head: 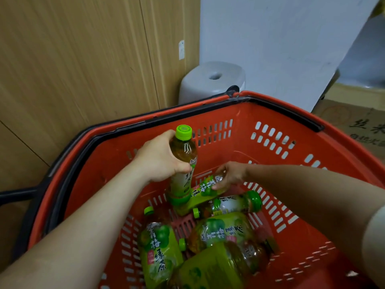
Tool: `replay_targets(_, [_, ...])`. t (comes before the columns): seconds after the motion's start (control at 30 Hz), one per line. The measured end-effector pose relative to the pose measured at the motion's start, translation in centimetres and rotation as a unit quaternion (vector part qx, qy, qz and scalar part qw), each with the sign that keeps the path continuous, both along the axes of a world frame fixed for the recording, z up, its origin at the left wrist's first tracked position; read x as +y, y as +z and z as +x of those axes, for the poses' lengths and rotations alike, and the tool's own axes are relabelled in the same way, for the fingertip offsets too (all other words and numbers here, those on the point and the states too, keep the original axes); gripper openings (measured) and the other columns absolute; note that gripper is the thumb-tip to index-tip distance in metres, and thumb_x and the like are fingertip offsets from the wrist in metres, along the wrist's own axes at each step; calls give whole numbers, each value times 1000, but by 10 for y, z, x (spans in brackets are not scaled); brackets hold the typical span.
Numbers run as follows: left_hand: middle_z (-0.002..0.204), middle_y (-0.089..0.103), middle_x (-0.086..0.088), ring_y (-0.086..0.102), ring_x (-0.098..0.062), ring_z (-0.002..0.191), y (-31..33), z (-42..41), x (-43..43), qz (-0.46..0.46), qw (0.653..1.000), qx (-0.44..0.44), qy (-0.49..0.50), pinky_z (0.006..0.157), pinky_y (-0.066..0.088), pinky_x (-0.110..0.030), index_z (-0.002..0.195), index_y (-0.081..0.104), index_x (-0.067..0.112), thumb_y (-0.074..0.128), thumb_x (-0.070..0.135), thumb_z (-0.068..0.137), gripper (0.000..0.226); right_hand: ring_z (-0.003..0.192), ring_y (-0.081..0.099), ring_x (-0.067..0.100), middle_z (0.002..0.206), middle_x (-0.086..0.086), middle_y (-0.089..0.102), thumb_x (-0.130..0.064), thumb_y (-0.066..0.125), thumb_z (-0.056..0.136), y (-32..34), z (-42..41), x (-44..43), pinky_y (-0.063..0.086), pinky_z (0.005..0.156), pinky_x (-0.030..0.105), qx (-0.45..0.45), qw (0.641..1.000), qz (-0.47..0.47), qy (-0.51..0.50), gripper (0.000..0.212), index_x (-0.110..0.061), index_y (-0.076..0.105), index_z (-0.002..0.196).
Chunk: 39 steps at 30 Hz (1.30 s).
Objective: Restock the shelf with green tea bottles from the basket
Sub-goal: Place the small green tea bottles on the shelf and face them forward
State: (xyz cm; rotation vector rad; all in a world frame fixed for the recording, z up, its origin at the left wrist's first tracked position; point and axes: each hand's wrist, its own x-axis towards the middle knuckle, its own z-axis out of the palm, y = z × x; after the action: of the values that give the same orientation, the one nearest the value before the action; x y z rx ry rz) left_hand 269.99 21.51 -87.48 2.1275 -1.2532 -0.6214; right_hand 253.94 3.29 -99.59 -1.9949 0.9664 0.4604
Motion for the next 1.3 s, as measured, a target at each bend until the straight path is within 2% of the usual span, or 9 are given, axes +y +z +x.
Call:
replay_targets(0.07, [105,69,9,65,-18,97,-1,-1,1,-10,1000,-5,-1,89,53,-39,118,53,37,75,52,29,93,99,68,16,132,14,59,-44,82,63,6,-1,5,57,84,34,0,999,50,-18,92,-10,44,139])
replay_targets(0.13, [106,68,10,65,-18,99,-2,0,2,-14,1000,-7,-7,90,52,-39,118,53,38,74,56,26,96,46,61,6,83,9,74,-26,80,73,11,0,11,49,44,20,17,995,102,-18,72,-8,48,135])
replay_targets(0.17, [107,68,10,64,-17,100,-2,0,2,-16,1000,-8,-7,91,51,-38,118,53,38,74,57,26,96,40,56,7,69,5,71,-23,80,73,14,2,16,46,40,19,19,995,97,-12,64,-5,53,128])
replay_targets(0.33, [107,69,11,64,-17,101,5,4,1,-34,999,-26,10,91,50,-37,118,53,43,83,53,36,88,97,66,20,106,-1,69,-57,83,56,74,31,39,53,87,31,41,967,-172,182,72,-13,65,111])
replay_targets(0.47, [97,72,11,68,-14,91,15,9,6,-97,994,4,51,86,54,-38,114,58,39,81,56,35,85,90,65,16,98,-4,70,-49,88,53,161,18,56,54,80,31,-113,943,-264,169,64,-21,62,105])
replay_targets(0.67, [97,75,6,70,-12,92,55,4,15,-250,960,115,59,87,56,-42,107,66,25,90,23,53,59,79,70,26,92,16,72,-12,88,62,244,-14,80,57,77,44,-422,900,-98,-36,54,-17,56,105])
replay_targets(0.83, [91,73,6,68,-3,80,118,-14,37,-419,890,148,104,70,52,-21,103,64,22,86,14,64,46,82,68,25,101,18,67,-10,77,74,300,-11,116,59,73,40,-559,818,-65,-120,43,-18,60,113])
replay_targets(1.03, [97,70,12,67,-3,88,216,-12,109,-517,846,6,134,81,52,-24,109,59,32,83,41,56,59,83,69,23,104,15,71,-24,74,73,362,16,167,59,66,29,-676,726,44,-120,49,-18,60,119])
replay_targets(1.3, [101,66,10,64,-6,91,341,25,265,-527,763,-269,260,84,54,-36,114,51,28,77,52,66,59,91,71,15,91,-1,74,-32,68,82,442,96,275,55,85,38,-768,635,82,13,42,-18,61,121])
